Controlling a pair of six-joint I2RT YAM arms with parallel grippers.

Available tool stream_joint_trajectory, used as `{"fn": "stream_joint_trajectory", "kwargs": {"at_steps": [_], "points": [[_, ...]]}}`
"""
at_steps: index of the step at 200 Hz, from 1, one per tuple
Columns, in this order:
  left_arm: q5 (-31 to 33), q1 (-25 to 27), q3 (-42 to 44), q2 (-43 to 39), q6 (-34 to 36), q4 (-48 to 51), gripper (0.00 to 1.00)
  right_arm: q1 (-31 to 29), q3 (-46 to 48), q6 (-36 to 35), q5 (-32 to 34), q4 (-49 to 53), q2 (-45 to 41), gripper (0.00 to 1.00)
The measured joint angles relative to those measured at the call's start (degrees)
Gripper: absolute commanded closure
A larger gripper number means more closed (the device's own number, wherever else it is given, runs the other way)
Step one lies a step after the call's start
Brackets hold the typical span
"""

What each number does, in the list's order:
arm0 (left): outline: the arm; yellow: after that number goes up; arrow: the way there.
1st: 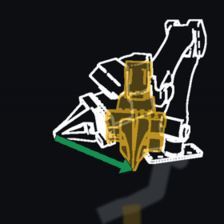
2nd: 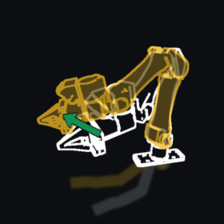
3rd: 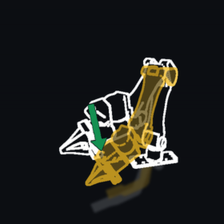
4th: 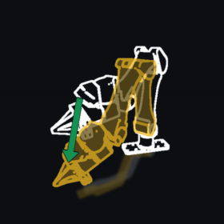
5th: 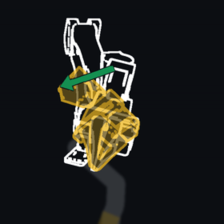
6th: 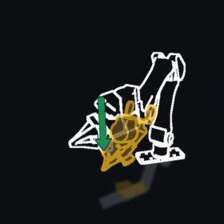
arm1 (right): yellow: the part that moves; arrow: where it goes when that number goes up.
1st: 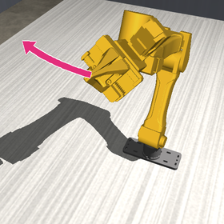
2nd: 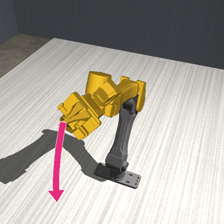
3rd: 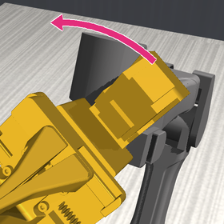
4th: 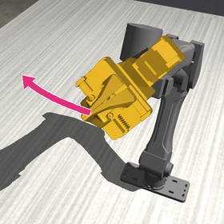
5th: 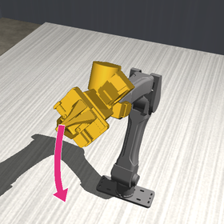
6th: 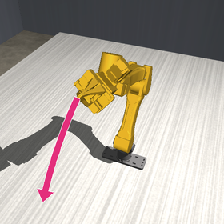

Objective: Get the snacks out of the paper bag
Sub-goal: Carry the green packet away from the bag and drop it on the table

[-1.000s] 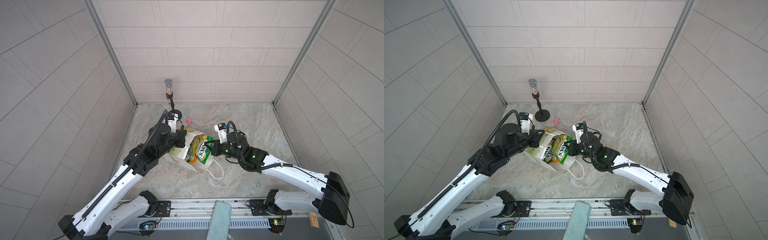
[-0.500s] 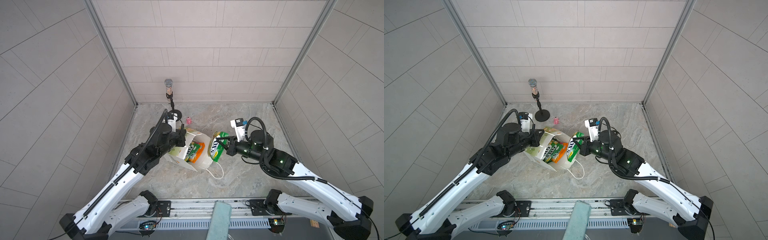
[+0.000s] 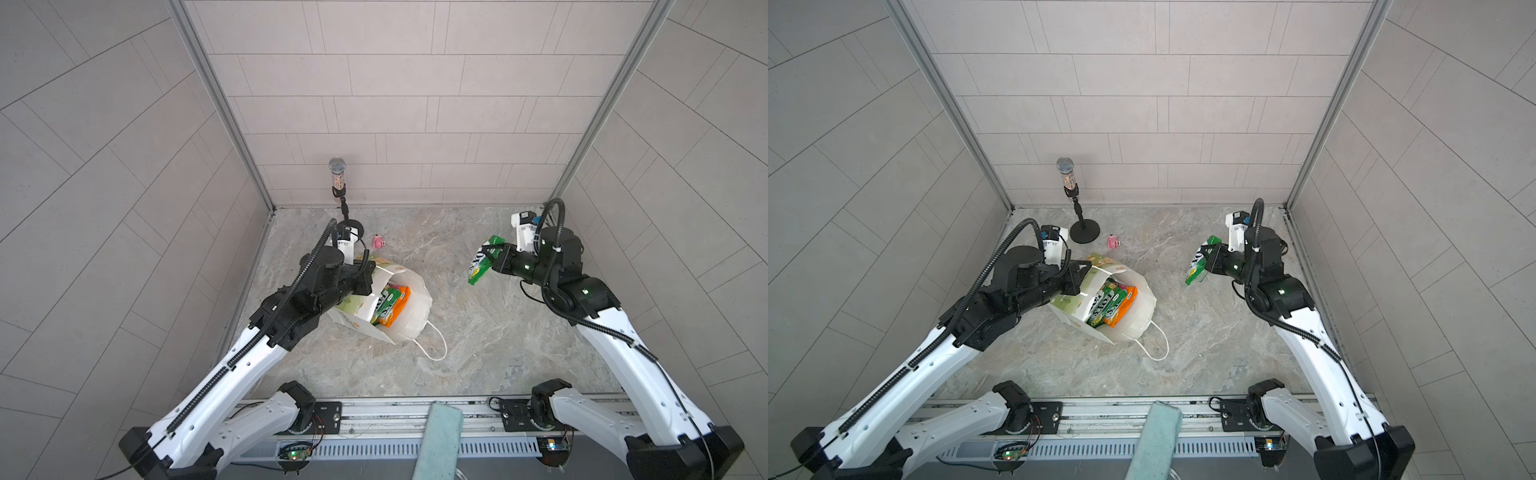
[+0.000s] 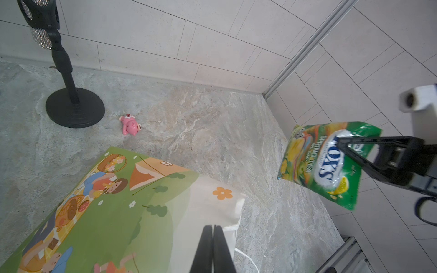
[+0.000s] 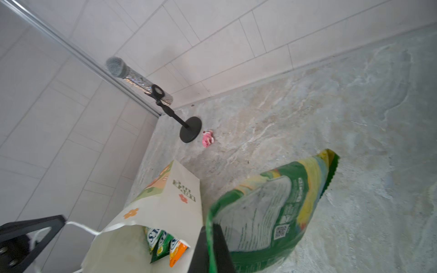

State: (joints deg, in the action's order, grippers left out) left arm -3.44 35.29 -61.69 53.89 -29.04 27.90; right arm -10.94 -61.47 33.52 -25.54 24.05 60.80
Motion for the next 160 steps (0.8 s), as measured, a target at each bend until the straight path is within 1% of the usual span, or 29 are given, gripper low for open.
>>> {"fn": "stream_joint_trajectory", "kwargs": {"at_steps": [38,76,110,160], "points": [[-0.5,0.0,0.0,0.0,0.0,0.0,1.0,3.6,-3.4,-3.7,-3.0,-0.2,12.4,1.0],[-0.8,0.0,0.0,0.0,-0.2,-0.2,1.0,4.2,-8.7,-5.3,-3.8,-3.0,24.3,1.0],[-1.1,0.0,0.0,-0.1,-0.6,-0.2,1.0,4.3,-15.7,-4.9,-8.0,-6.8,35.4,1.0],[-1.0,0.0,0.2,-1.0,-0.8,-0.1,1.0,4.5,-22.3,-4.5,-14.6,-9.8,45.0,1.0]]}}
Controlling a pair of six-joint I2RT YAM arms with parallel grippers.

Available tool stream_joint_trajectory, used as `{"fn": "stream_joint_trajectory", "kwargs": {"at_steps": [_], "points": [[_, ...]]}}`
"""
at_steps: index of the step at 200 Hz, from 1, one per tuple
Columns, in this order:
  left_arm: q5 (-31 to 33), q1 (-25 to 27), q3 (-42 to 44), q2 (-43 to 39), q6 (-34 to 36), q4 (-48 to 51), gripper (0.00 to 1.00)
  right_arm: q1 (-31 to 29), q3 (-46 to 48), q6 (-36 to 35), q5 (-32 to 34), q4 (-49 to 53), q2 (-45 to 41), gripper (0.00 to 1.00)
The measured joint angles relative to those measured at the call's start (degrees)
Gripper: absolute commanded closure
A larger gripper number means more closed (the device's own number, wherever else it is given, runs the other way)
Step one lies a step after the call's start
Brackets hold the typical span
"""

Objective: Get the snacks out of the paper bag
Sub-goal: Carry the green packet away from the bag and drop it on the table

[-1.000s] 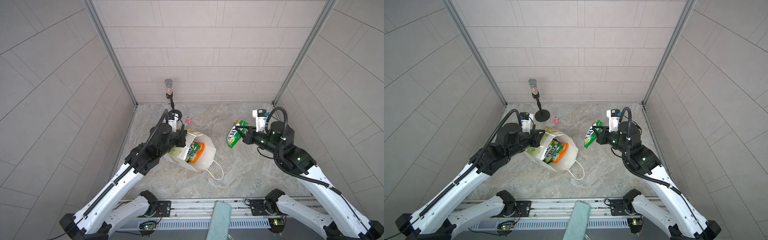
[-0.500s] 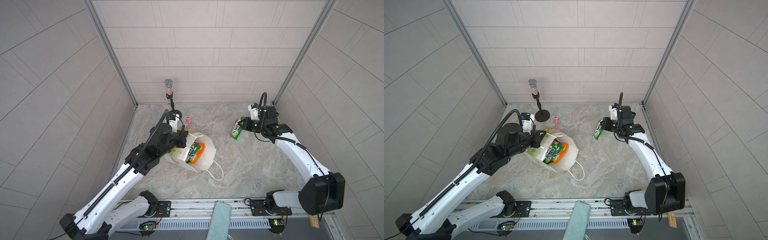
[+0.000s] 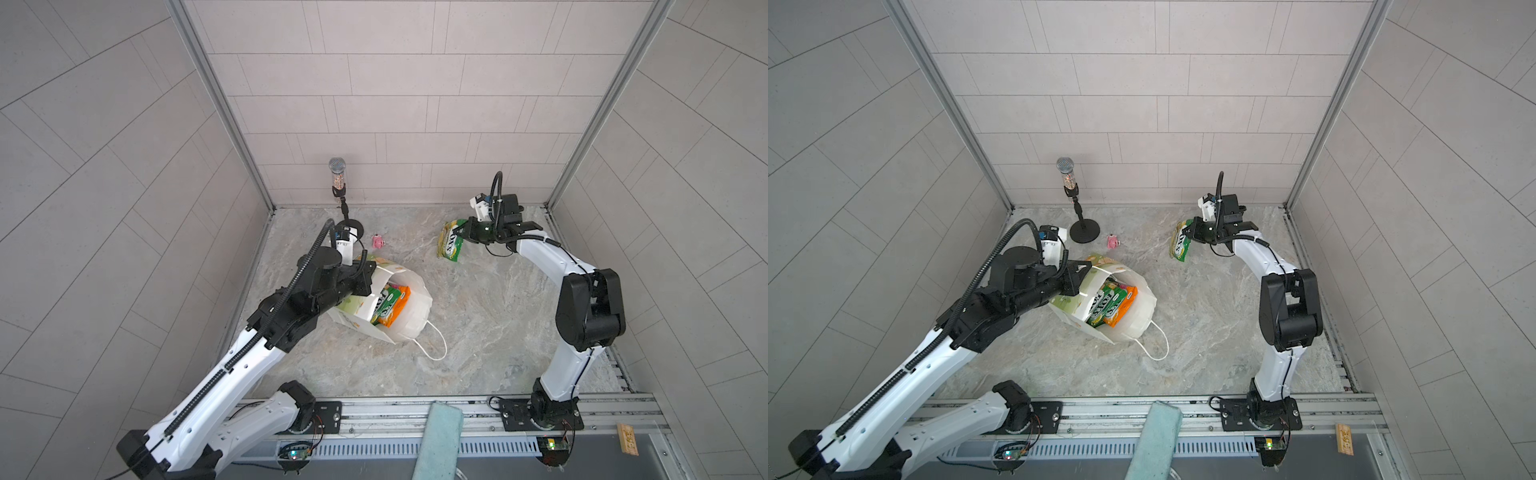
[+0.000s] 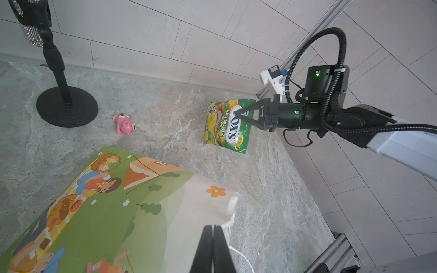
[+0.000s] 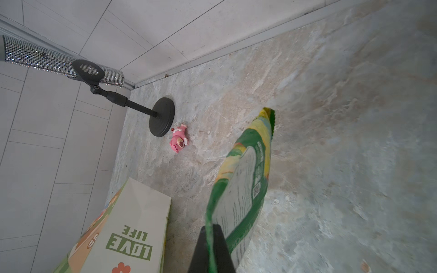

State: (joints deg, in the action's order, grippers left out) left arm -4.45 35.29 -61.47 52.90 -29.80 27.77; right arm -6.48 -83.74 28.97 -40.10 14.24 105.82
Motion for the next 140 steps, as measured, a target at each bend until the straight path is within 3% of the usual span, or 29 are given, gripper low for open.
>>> {"fn": "stream_joint_trajectory", "kwargs": {"at_steps": [39,140], "points": [[0.0,0.0,0.1,0.0,0.0,0.0,1.0,1.3,-3.3,-2.9,-0.3,2.7,6.0,1.0],[0.0,0.0,0.1,-0.4,0.0,0.1,1.0,4.3,-9.9,-12.5,10.6,16.1,11.0,1.0]]}}
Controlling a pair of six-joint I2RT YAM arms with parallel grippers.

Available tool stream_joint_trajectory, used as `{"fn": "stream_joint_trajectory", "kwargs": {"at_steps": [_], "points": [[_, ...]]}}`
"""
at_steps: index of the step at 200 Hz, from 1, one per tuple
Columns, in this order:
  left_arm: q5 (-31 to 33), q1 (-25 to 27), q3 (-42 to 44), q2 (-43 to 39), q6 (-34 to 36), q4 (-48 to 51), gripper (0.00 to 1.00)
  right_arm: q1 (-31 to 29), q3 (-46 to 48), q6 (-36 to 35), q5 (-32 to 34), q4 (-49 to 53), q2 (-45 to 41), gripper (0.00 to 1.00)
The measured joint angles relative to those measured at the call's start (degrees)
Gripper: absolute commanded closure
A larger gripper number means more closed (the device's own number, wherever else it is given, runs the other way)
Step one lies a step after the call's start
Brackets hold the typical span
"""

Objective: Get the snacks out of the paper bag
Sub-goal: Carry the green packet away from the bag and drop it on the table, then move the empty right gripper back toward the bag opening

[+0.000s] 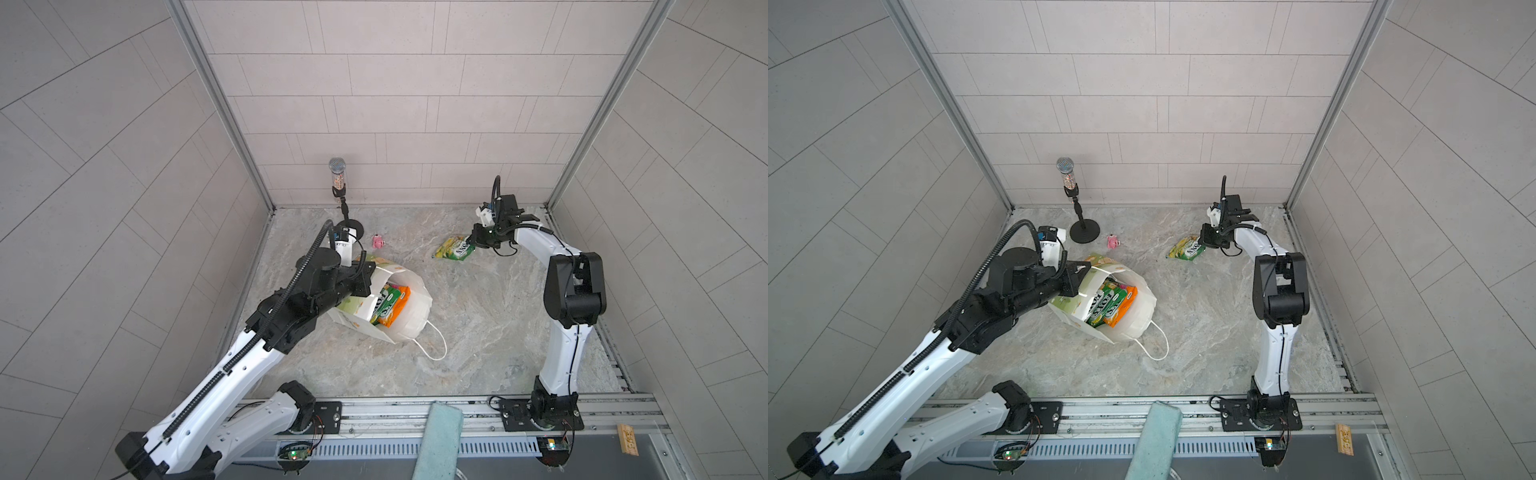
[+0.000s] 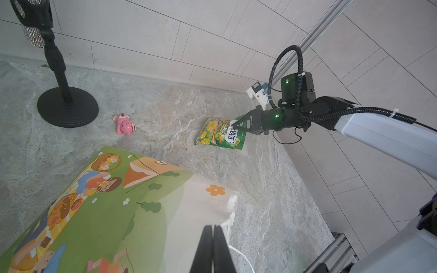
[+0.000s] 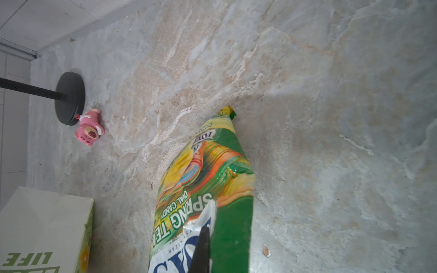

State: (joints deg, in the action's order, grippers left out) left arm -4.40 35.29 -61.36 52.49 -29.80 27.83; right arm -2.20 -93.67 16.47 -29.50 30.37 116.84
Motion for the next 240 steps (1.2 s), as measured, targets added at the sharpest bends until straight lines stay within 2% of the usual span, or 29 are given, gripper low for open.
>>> {"fn": "stream_joint_trajectory", "kwargs": {"at_steps": [53,73,121,170,197,224,240], "points": [[0.0,0.0,0.0,0.0,0.0,0.0,1.0,0.1,-1.5,-2.3,3.8,3.2,2.4,1.0],[0.0,0.0,0.0,0.0,0.0,0.0,1.0,0.2,-2.0,-2.6,4.5,3.8,2.6,0.95],[0.0,0.0,0.0,0.0,0.0,0.0,1.0,0.5,-3.2,-3.0,7.1,5.1,2.7,0.65],[-0.3,0.0,0.0,0.0,0.0,0.0,1.0,1.5,-2.3,-1.7,11.1,5.6,2.4,0.46],[-0.5,0.0,0.0,0.0,0.0,0.0,1.0,1.9,3.3,-1.0,13.4,4.6,-1.3,0.4],[-0.7,0.0,0.0,0.0,0.1,0.0,1.0,1.9,9.6,-0.5,14.7,3.1,-8.3,0.4],[-0.8,0.0,0.0,0.0,0.2,0.0,1.0,1.9,13.5,-0.4,12.8,1.3,-13.6,0.41]]}}
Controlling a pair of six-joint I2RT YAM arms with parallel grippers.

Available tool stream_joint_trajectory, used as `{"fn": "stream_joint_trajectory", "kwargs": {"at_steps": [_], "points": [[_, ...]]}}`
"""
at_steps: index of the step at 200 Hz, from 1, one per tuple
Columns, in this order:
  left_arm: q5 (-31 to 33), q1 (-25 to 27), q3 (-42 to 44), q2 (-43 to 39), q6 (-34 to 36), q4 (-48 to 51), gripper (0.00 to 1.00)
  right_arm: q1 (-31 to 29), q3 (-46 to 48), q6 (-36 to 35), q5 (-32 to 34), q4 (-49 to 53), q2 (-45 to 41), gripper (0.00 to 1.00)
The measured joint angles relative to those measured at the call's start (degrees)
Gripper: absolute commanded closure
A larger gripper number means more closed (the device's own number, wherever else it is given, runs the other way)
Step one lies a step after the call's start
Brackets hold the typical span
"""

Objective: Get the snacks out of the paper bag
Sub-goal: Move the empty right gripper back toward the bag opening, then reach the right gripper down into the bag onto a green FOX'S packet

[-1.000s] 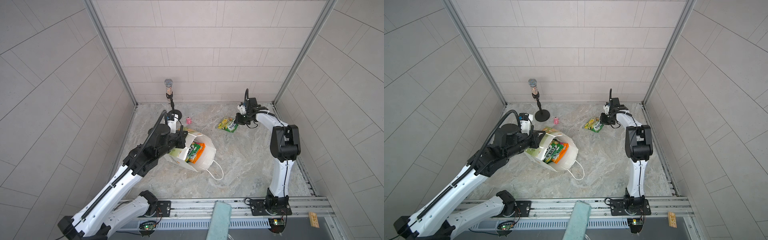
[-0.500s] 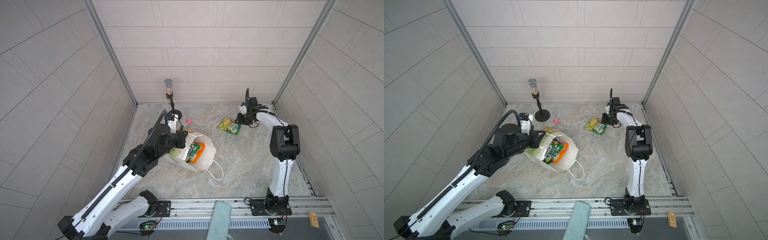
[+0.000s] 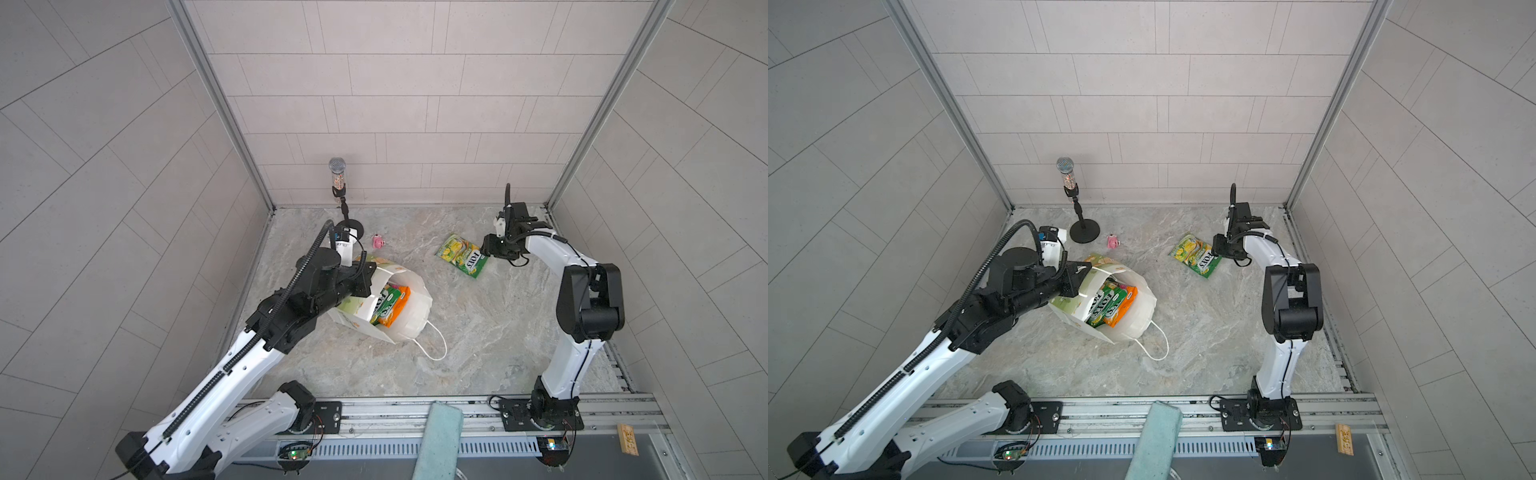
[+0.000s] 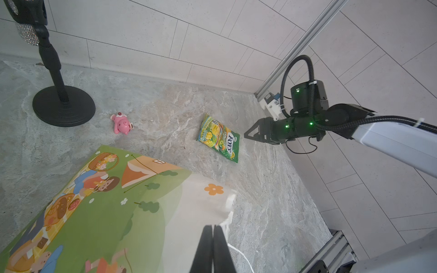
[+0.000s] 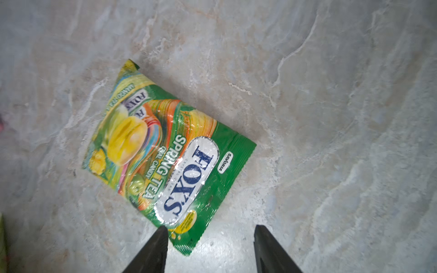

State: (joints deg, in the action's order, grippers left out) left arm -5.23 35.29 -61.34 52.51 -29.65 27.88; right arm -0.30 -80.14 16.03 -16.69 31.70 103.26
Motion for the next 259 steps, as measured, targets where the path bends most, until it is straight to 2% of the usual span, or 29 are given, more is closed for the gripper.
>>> {"fn": "stream_joint_trajectory", "kwargs": {"at_steps": [37,71,97,132,156,181,214,259], "points": [[-0.1,0.0,0.0,0.0,0.2,0.0,1.0,-0.5,10.5,1.2,-9.3,-4.5,-13.2,0.42],[-0.1,0.0,0.0,0.0,0.7,0.1,1.0,-4.0,21.7,3.9,-16.0,-8.3,-26.1,0.43],[-0.1,0.0,0.0,0.0,0.8,0.1,1.0,-9.3,29.4,6.4,-17.9,-11.9,-35.4,0.44],[-0.1,0.0,0.0,0.0,1.0,0.0,1.0,-20.4,37.0,10.6,-17.6,-18.7,-44.6,0.44],[-0.1,0.0,0.0,0.0,1.0,0.0,1.0,-28.9,38.2,12.6,-15.3,-22.5,-45.1,0.46],[-0.1,0.0,0.0,0.0,1.0,0.0,1.0,-35.8,38.5,14.4,-12.5,-26.4,-41.9,0.47],[-0.1,0.0,0.4,-0.1,1.0,0.0,1.0,-42.4,38.3,15.8,-9.4,-31.2,-35.0,0.48],[-0.1,0.0,0.5,-0.5,1.1,-0.1,1.0,-48.2,35.2,17.2,-6.8,-35.3,-25.3,0.49]]}}
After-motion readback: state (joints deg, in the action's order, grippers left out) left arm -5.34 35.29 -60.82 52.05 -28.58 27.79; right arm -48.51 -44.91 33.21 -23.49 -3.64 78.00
